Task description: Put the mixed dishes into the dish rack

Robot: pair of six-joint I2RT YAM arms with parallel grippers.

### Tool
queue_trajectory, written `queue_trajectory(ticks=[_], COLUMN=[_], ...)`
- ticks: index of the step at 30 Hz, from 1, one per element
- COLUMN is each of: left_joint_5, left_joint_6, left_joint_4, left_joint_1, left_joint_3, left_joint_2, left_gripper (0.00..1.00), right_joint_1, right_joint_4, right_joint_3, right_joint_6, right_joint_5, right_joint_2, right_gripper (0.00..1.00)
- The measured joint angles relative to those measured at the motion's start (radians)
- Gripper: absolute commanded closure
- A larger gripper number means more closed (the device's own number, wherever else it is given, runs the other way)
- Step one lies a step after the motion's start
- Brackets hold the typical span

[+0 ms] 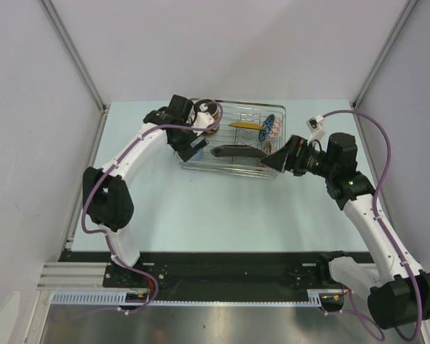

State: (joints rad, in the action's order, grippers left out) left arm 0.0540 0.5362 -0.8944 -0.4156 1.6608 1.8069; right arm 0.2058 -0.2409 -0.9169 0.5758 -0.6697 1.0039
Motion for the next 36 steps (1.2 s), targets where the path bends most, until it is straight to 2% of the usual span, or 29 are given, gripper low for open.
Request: queue_trajectory(ticks=[18, 30, 36], left_joint_5=[0.063, 0.129, 0.137], left_joint_6=[-0.001, 0.023, 0.021], left_joint_4=[0.09, 0.219, 0.213], left_joint_1=[0.008, 0.011, 0.014], left_joint_3=[0.045, 0.143, 0.2], left_joint_2=[0.076, 0.159, 0.2], left_gripper=[0.0, 0.0, 0.0], right_joint_1=[0.002, 0.002, 0.003], right_joint_4=[0.008, 0.011, 0.013], right_joint_3=[0.021, 0.04, 0.048], right_joint_6=[0.008, 0.018, 0.019], right_joint_5=[0.0, 0.01, 0.011], right_joint_2=[0.0, -0.009, -0.02], right_gripper=[0.0, 0.0, 0.0])
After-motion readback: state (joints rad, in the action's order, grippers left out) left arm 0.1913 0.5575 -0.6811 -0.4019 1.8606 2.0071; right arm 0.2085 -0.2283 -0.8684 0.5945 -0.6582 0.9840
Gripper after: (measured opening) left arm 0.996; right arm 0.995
